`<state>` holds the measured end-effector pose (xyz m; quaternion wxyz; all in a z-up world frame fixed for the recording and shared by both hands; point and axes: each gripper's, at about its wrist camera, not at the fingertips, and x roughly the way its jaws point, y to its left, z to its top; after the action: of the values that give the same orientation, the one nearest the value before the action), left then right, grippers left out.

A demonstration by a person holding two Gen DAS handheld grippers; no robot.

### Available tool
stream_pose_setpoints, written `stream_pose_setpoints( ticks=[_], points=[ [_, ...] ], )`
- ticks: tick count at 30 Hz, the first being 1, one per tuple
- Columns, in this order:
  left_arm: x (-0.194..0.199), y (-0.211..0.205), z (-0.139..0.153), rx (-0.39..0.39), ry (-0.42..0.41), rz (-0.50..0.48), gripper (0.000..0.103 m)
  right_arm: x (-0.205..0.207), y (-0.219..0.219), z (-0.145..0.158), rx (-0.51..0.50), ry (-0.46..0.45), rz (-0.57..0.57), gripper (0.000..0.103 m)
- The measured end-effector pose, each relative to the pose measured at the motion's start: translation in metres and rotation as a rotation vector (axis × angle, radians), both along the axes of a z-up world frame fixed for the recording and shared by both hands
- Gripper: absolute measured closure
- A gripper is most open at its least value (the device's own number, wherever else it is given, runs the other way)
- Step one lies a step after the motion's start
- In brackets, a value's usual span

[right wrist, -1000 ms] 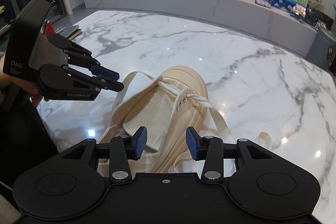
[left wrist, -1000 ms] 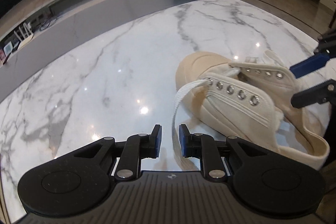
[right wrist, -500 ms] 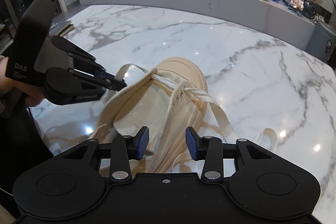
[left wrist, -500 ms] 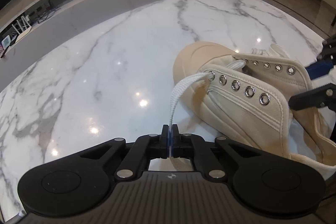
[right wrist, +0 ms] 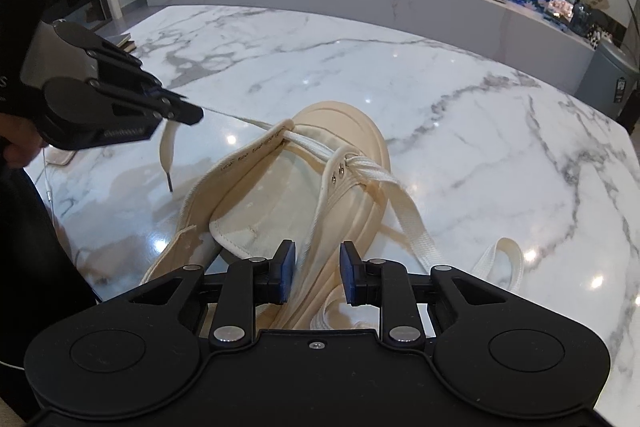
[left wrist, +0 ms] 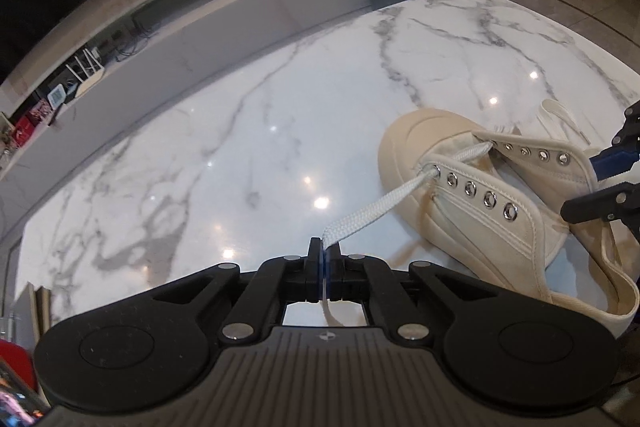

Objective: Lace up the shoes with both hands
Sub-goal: 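Draw the white lace through the eyelet with the left gripper, stretching it out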

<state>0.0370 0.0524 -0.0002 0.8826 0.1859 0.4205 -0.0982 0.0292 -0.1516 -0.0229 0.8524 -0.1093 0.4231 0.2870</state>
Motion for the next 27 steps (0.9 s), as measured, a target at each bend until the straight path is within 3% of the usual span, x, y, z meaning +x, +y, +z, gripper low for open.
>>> stream_pose_setpoints(
  ticks=[27],
  points=[
    [-0.029, 0.017, 0.13, 0.268, -0.249, 0.051, 0.103, -0.021, -0.016, 0.017, 0.053, -0.025, -0.031, 0.08]
  ],
)
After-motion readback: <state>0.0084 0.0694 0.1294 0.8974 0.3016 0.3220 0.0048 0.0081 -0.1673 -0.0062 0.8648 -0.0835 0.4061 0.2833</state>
